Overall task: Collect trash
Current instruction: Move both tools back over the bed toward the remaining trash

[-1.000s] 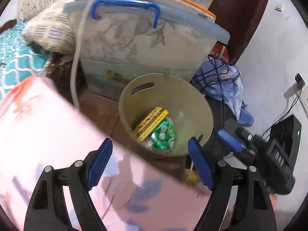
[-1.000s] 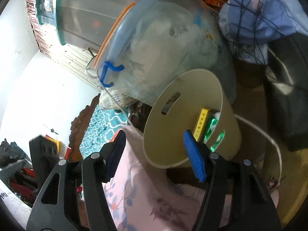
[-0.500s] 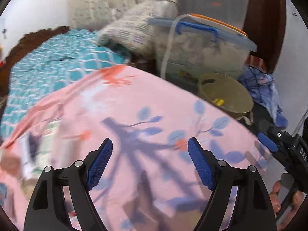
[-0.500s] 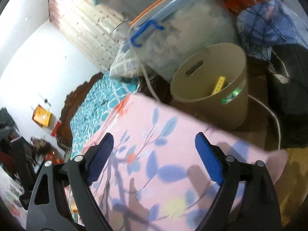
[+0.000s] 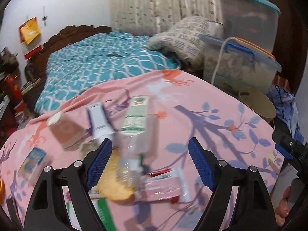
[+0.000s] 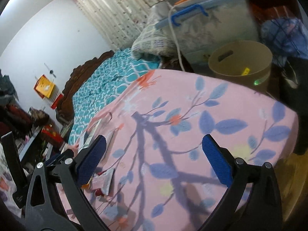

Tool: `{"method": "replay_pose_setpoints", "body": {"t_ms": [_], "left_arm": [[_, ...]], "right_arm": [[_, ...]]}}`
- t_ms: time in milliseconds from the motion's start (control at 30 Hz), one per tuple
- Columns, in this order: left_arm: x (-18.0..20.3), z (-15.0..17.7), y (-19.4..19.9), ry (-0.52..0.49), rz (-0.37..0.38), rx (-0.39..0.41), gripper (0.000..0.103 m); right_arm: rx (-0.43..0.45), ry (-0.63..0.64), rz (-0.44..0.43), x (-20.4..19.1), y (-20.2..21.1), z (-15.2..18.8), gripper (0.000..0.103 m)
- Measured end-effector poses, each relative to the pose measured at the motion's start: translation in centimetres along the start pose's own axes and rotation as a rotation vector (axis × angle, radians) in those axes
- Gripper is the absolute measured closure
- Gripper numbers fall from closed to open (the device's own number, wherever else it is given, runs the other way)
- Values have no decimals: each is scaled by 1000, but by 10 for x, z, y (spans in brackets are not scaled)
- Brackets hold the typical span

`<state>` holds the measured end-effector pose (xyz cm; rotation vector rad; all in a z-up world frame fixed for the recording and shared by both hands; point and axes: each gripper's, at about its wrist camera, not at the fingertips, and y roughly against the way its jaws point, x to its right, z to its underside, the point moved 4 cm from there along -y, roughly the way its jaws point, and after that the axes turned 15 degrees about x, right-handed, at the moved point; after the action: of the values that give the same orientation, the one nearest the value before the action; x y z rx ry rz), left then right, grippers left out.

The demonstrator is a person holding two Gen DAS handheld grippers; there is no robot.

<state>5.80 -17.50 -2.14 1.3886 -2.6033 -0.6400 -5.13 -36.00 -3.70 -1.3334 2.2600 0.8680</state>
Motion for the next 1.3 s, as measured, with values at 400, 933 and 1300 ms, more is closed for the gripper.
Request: {"method": "replay_pose_setpoints", "body": {"t_ms": [400, 933, 1300], "left_arm": [[-68, 21, 34, 65, -89, 36, 20], [-95, 28, 68, 75, -136, 106, 20], [-105, 29, 84, 84, -159, 137, 20]], "right_arm": [[-39, 93, -42, -50, 13, 29, 4], [-34, 142, -41, -75, 38, 52, 4], [-42, 171, -57, -88, 50, 59, 4]]}}
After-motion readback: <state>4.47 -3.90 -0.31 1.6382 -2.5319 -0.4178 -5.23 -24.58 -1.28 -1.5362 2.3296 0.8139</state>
